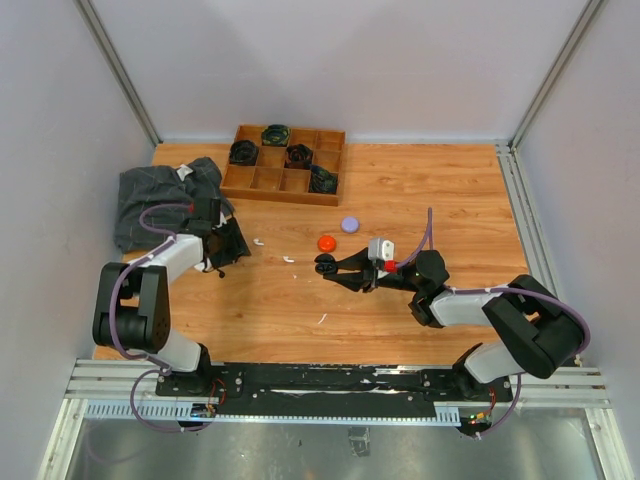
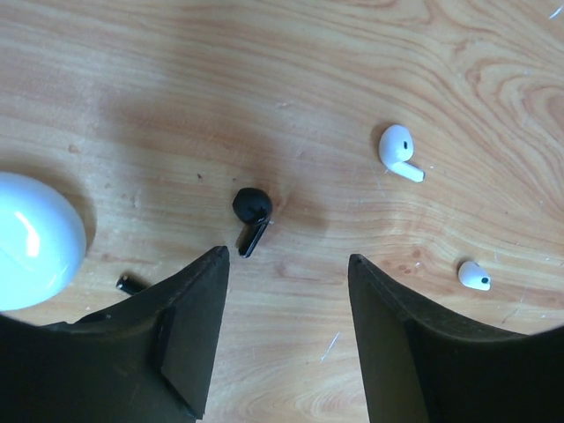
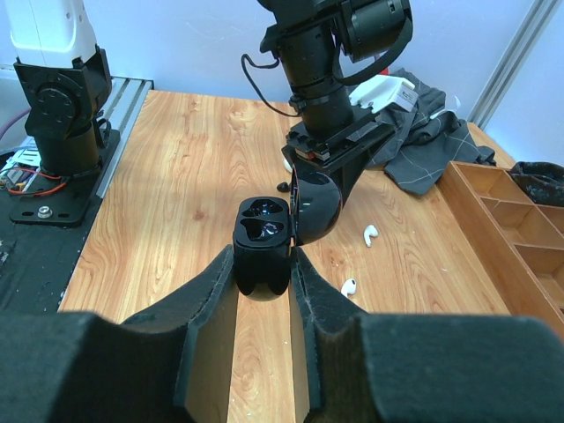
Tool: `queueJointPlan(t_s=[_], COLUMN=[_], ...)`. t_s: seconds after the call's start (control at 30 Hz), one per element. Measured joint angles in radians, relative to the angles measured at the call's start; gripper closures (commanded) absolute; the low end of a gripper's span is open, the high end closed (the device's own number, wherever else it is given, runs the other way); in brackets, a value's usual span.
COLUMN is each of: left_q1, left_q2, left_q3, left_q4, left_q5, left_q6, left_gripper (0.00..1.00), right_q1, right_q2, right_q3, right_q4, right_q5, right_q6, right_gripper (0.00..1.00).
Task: Insert the wireless bluetooth earbuds into the charging case
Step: Adjust the earbud at the center of the board, then pick up the earbud from the center of the board.
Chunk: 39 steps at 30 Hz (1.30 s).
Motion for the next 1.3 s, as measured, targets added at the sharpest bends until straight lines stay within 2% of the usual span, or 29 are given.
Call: queueJointPlan(t_s=[0.27, 0.53, 0.8, 0.97, 1.3], left_q1=[-0.024, -0.045, -0.055, -0.063, -0.070], left_q2=[0.008, 0.118, 0.211, 0.243, 0.285], left_q3=[0.116, 0.237, 0.303, 0.322, 0.352], left_q4=[-0.126, -0.208, -0.269, -0.285, -0.315], left_q5=[-0.109, -0.199, -0.204, -0.204, -0.211], left_q6=[0.034, 0.087, 0.127, 0.138, 0.154], left_gripper=[0.44, 0.53, 0.57, 0.64, 0.64], right_q1=[0.000, 0.000, 0.000, 0.000, 0.000], right_q2=[0.000, 0.000, 0.000, 0.000, 0.000], right_q3=[0.000, 0.000, 0.000, 0.000, 0.000], right_q4=[-0.001, -0.004, -0.008, -0.013, -0.038], right_q5=[0.000, 0.000, 0.000, 0.001, 0.002], right_q6=[0.000, 0.000, 0.000, 0.000, -0.001], right_gripper=[0.99, 0.99, 0.99, 0.99, 0.99])
